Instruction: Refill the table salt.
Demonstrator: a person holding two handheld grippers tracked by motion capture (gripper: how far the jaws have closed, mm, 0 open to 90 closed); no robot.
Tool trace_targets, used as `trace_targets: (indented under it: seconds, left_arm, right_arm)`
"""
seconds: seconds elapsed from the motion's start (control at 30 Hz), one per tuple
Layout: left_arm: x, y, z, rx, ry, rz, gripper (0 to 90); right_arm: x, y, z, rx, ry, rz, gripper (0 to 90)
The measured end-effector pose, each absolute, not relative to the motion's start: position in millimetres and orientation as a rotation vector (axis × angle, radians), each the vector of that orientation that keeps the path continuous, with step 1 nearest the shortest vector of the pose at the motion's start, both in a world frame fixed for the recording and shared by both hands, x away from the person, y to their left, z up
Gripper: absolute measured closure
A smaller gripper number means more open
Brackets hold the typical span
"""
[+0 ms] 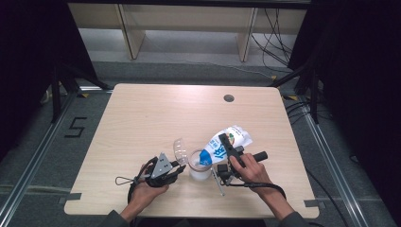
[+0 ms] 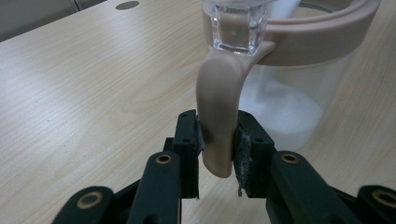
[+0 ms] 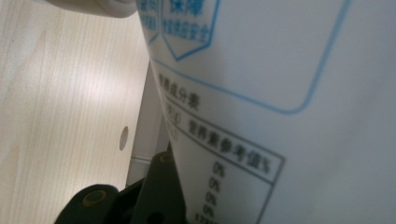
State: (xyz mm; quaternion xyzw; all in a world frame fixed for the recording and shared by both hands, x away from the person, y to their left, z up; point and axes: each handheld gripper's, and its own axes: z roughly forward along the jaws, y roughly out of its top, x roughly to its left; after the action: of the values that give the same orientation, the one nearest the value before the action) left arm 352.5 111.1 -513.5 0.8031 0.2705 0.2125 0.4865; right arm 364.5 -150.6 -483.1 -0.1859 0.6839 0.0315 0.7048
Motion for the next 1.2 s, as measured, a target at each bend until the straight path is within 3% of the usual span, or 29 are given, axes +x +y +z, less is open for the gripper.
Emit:
trace_targets:
  seconds: [1.2]
  left_arm:
    - [352.5,111.1,-513.3,1.954,0.656,0.518,72.1]
  right_arm:
    - [364.0,-150.8,-481.6,-0.443,1.506,0.063,77.9]
